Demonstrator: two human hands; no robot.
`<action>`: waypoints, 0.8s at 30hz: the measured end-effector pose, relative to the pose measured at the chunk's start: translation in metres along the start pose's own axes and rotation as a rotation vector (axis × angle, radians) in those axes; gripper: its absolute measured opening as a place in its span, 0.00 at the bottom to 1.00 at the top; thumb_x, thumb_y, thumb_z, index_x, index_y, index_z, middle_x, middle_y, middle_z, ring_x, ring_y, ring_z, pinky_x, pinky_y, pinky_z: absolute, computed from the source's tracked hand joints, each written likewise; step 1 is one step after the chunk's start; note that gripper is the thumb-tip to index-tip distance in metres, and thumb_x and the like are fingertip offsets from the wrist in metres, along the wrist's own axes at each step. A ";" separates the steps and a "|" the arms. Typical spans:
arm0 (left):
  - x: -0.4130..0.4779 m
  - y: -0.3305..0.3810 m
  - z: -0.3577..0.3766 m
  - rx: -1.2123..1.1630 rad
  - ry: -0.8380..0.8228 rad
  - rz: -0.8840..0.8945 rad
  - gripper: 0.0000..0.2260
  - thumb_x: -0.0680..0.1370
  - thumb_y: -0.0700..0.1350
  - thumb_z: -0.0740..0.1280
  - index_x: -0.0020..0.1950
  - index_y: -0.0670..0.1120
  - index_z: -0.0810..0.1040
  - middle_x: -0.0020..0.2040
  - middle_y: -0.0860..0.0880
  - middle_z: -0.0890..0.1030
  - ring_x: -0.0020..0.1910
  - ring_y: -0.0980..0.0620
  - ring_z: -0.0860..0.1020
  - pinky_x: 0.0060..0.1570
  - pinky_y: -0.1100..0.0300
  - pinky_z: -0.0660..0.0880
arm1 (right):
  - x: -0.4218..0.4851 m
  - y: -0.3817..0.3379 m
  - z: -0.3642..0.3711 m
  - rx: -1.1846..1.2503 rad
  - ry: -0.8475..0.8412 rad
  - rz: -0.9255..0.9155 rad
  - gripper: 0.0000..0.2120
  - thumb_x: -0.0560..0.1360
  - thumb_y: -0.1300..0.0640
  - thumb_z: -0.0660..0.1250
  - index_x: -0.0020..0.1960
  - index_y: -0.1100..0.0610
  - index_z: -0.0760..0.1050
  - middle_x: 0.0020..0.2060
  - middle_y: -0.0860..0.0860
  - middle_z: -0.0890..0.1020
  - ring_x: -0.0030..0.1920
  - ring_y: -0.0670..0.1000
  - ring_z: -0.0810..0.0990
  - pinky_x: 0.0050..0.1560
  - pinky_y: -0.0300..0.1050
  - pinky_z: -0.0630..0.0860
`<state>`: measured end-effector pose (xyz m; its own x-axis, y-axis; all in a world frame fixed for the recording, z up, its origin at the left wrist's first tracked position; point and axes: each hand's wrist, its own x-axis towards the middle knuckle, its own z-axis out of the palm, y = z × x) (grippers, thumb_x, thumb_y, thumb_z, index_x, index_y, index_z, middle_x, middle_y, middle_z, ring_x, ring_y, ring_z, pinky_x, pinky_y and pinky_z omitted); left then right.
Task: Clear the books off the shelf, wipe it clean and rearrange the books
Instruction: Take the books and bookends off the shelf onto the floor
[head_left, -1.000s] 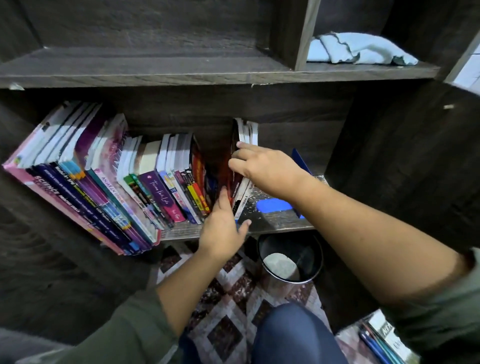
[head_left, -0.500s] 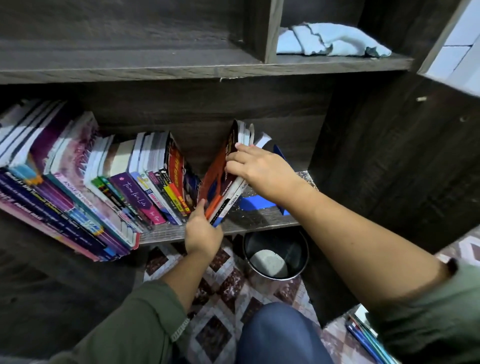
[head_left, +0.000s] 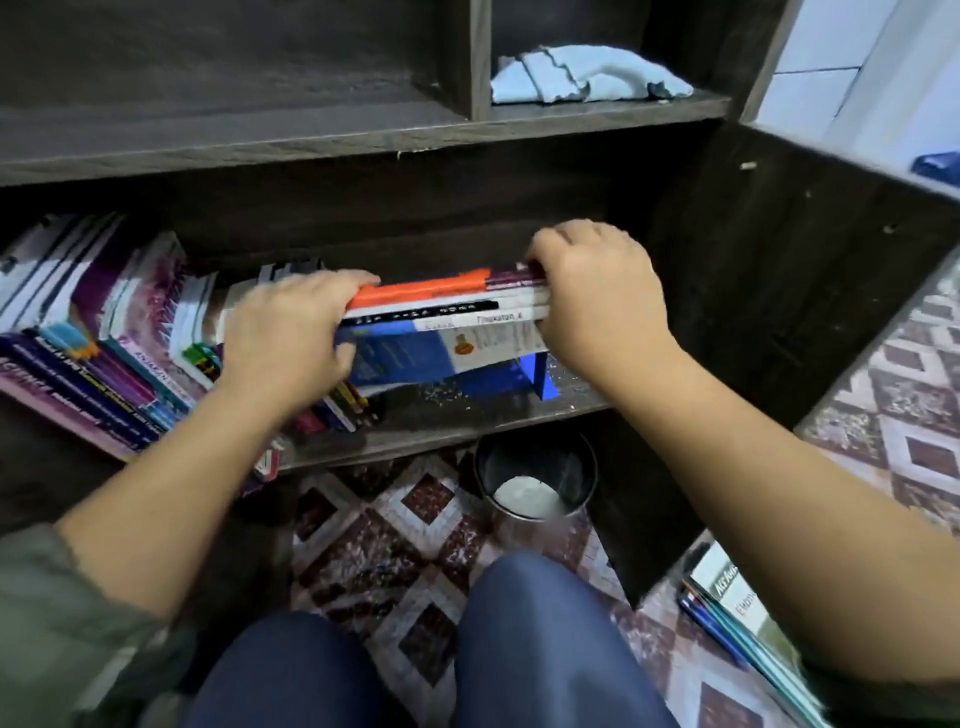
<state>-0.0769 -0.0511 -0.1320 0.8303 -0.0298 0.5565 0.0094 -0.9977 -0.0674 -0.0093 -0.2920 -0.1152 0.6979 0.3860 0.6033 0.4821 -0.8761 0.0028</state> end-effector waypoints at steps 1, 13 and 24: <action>0.003 0.007 -0.010 0.047 -0.043 0.071 0.26 0.63 0.39 0.73 0.61 0.49 0.79 0.49 0.43 0.83 0.46 0.39 0.81 0.43 0.48 0.77 | -0.012 -0.005 -0.003 -0.073 -0.057 -0.001 0.17 0.67 0.61 0.70 0.56 0.55 0.75 0.52 0.55 0.79 0.54 0.60 0.77 0.53 0.53 0.72; -0.009 0.164 -0.011 0.068 -0.455 0.604 0.13 0.74 0.56 0.66 0.57 0.55 0.75 0.54 0.53 0.80 0.55 0.49 0.78 0.50 0.55 0.71 | -0.149 0.032 -0.013 0.154 -0.477 0.317 0.18 0.71 0.45 0.70 0.59 0.46 0.72 0.50 0.49 0.81 0.50 0.58 0.80 0.41 0.46 0.68; -0.020 0.313 0.076 0.182 -0.567 1.190 0.21 0.76 0.61 0.64 0.64 0.51 0.71 0.59 0.51 0.76 0.60 0.48 0.73 0.55 0.53 0.70 | -0.341 0.133 0.020 0.346 -0.704 0.913 0.20 0.71 0.40 0.71 0.60 0.45 0.75 0.50 0.51 0.83 0.52 0.56 0.80 0.46 0.46 0.75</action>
<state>-0.0483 -0.3585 -0.2277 0.4992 -0.7992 -0.3348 -0.8426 -0.3574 -0.4029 -0.1723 -0.5346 -0.3360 0.9400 -0.1689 -0.2966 -0.2992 -0.8260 -0.4777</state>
